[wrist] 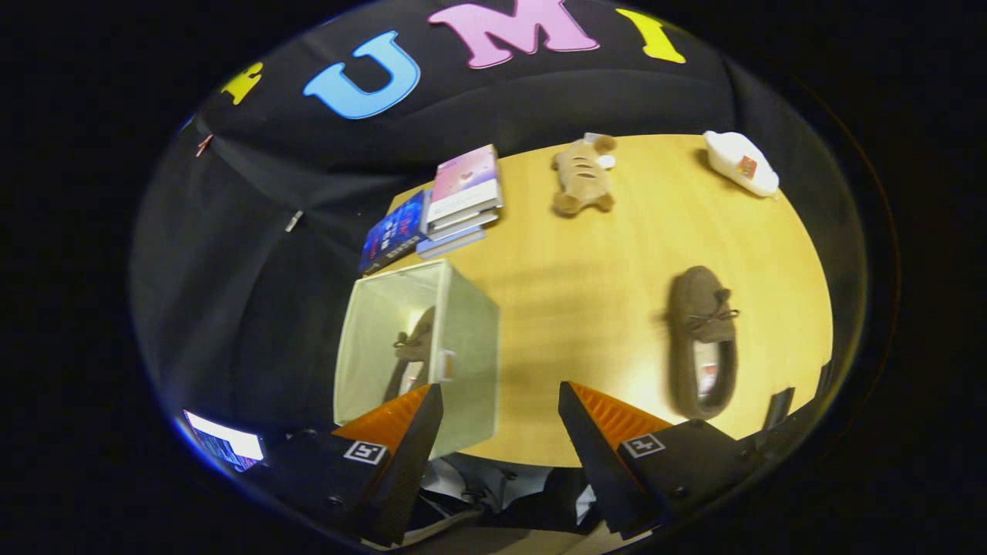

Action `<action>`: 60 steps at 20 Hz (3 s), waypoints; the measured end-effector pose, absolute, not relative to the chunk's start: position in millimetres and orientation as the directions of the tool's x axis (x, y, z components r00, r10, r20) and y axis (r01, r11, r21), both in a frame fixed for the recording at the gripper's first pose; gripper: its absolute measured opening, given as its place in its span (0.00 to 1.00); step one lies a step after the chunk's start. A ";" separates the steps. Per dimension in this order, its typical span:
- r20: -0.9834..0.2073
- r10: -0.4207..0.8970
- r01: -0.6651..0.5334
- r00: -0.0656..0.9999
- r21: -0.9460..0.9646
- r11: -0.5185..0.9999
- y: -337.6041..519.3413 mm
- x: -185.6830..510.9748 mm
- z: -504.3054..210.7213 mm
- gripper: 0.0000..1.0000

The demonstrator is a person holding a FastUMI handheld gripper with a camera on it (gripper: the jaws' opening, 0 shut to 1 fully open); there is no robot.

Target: Open the storage box then place both shoes into the box .Put the left shoe in first, then the right shoe, with the right side of both shoes facing outward in a uniform manner.

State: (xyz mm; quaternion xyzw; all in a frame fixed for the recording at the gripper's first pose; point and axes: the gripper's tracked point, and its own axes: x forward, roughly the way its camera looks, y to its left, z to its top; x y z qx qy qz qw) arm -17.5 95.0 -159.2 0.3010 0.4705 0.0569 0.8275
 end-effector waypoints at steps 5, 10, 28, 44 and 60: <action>-0.819 0.252 0.313 0.515 0.454 0.834 4.3 -46.5 -216.1 0.94; -0.876 0.166 0.370 0.452 0.354 0.859 -43.3 -58.1 -283.9 0.94; -0.945 0.174 0.432 0.279 0.285 0.856 -74.4 -40.1 -381.3 0.05; -0.820 0.276 0.366 0.502 0.490 0.791 -1.0 1.1 -214.1 0.05; -0.718 0.486 0.199 0.498 0.640 0.742 216.1 39.7 -106.5 0.05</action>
